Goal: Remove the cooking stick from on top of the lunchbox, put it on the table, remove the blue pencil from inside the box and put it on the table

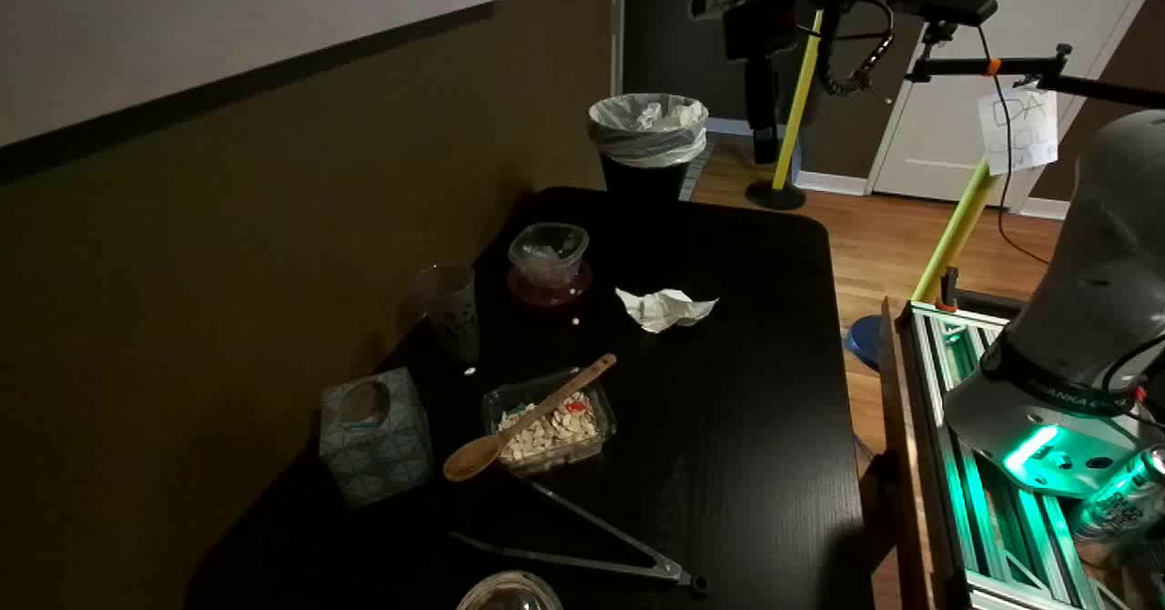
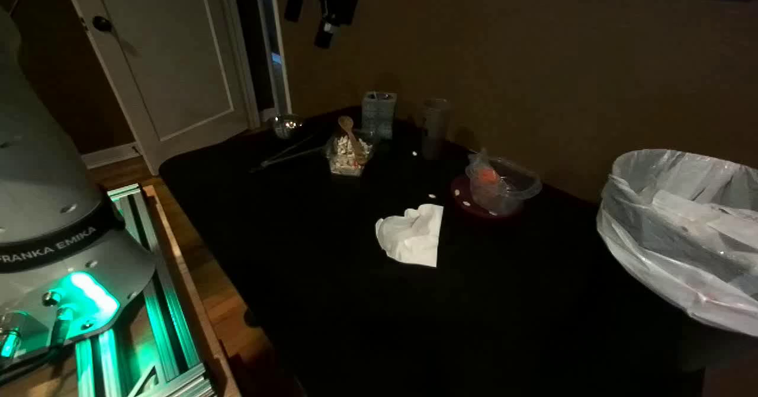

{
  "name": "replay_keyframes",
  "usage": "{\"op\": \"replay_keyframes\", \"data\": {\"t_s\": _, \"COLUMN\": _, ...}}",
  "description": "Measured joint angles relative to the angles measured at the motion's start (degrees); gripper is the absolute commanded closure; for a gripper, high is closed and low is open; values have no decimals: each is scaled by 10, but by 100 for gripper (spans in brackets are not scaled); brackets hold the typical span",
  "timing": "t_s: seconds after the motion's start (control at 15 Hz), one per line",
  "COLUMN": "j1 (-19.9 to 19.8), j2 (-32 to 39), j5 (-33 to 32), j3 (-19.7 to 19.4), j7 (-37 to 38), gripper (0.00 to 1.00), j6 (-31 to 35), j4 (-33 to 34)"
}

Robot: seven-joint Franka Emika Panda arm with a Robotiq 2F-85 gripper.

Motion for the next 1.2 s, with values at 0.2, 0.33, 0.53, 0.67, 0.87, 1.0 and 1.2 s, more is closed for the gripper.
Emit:
{"op": "replay_keyframes", "data": {"t_s": 0.2, "j1": 0, "j2": 0, "j5": 0, "j3": 0, "j7": 0, "gripper": 0, "j6": 0, "j4": 0}}
{"op": "replay_keyframes", "data": {"t_s": 0.33, "j1": 0, "j2": 0, "j5": 0, "j3": 0, "j7": 0, "gripper": 0, "j6": 0, "j4": 0}}
{"op": "replay_keyframes", "data": {"t_s": 0.53, "j1": 0, "j2": 0, "j5": 0, "j3": 0, "j7": 0, "gripper": 0, "j6": 0, "j4": 0}}
{"op": "replay_keyframes", "data": {"t_s": 0.67, "j1": 0, "j2": 0, "j5": 0, "j3": 0, "j7": 0, "gripper": 0, "j6": 0, "j4": 0}}
{"op": "replay_keyframes", "data": {"t_s": 0.87, "j1": 0, "j2": 0, "j5": 0, "j3": 0, "j7": 0, "gripper": 0, "j6": 0, "j4": 0}}
{"op": "replay_keyframes", "data": {"t_s": 1.0, "j1": 0, "j2": 0, "j5": 0, "j3": 0, "j7": 0, "gripper": 0, "j6": 0, "j4": 0}}
{"op": "replay_keyframes", "data": {"t_s": 1.2, "j1": 2, "j2": 0, "j5": 1, "j3": 14, "j7": -14, "gripper": 0, "j6": 12, "j4": -1}}
